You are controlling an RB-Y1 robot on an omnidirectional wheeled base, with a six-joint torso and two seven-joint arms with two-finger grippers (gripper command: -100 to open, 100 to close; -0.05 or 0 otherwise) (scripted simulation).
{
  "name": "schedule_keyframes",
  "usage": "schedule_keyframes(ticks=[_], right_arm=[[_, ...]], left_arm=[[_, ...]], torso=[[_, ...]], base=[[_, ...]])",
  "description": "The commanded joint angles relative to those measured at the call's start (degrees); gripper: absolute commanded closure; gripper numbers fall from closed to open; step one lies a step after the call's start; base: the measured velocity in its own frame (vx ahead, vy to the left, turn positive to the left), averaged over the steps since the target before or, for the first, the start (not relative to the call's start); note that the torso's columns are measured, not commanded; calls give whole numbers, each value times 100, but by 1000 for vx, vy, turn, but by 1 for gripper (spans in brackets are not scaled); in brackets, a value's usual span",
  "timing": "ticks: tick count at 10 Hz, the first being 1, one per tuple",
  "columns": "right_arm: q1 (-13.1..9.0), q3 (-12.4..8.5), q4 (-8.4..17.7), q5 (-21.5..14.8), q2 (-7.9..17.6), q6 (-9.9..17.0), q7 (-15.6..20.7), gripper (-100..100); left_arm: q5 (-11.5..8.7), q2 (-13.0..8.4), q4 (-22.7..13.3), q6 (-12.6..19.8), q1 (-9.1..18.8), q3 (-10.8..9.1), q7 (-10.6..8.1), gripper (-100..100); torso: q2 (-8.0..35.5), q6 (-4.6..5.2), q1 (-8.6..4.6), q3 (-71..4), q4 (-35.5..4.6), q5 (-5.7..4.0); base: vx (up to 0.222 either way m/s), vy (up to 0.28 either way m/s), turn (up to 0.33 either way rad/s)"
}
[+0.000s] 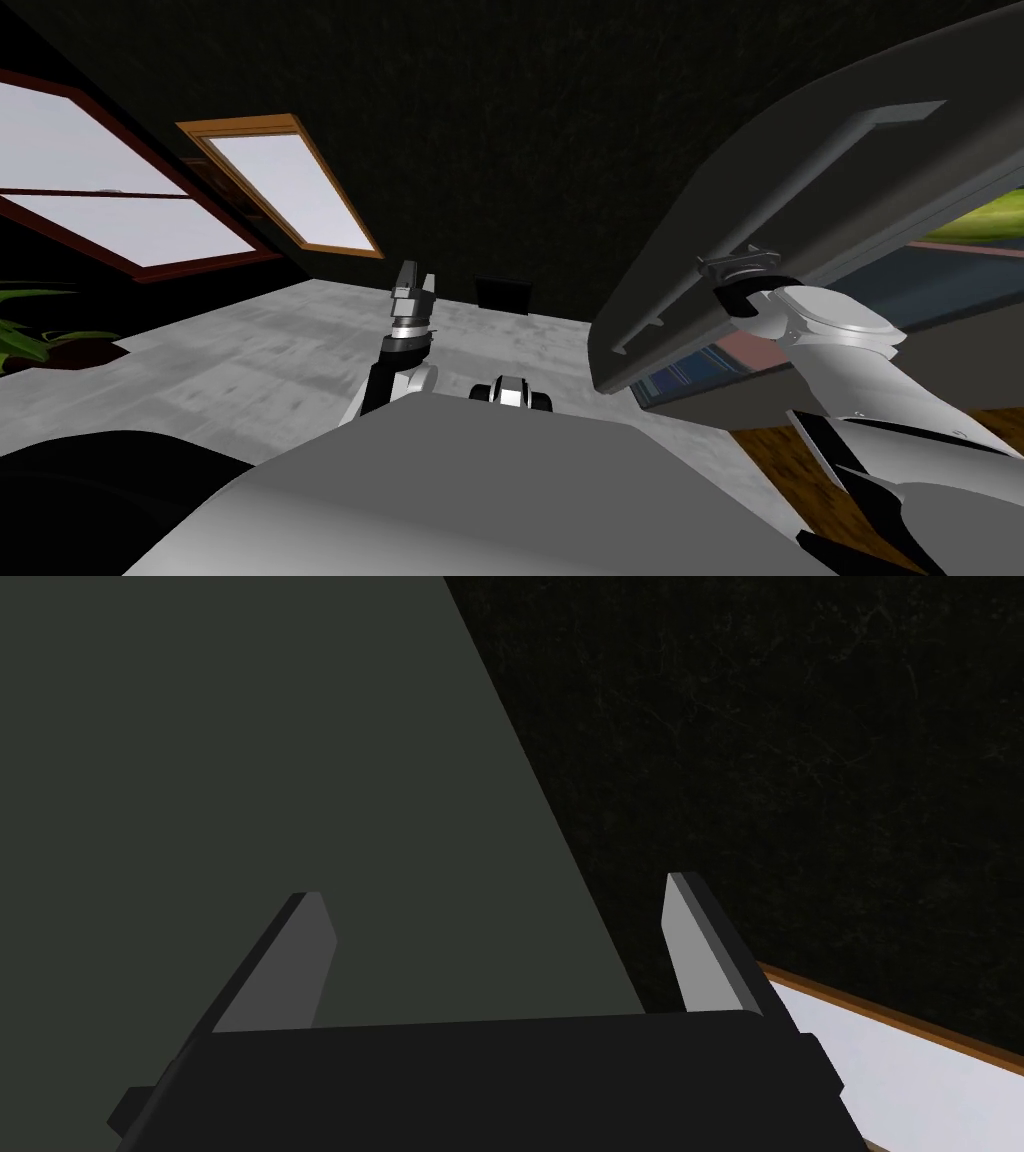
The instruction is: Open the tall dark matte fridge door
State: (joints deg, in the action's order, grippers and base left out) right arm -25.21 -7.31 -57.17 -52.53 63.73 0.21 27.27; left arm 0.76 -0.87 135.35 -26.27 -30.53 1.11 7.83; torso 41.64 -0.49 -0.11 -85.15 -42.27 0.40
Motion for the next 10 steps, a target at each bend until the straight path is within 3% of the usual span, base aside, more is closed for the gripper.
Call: schedule_keyframes(ticks=[1,2,4,5,10], right_arm=[[-87,-85,152,-39,85,101,56,100],[-152,-144,283,-100,-25,-20,111,100],[-172,-192,483,-116,30,259,180,100],[-172,-192,483,-116,30,259,180,100],[-219,-307,878,-174,156,788,352,100]], left_arm=[[0,0,0,0,0,0,0,0],[0,-1,0,0,1,0,0,0],[0,-1,-1,0,1,-1,0,0],[0,0,0,0,-1,0,0,0],[0,-1,0,0,0,-1,0,0]], torso=[[7,6,4,7,1,-7],[30,15,-1,22,-4,-5],[43,48,-19,40,-2,-35],[2,46,9,15,6,-27],[-14,5,-39,-14,1,-4]], base=[[81,223,12],[24,91,-5],[146,180,14],[236,228,-62],[203,224,15]])
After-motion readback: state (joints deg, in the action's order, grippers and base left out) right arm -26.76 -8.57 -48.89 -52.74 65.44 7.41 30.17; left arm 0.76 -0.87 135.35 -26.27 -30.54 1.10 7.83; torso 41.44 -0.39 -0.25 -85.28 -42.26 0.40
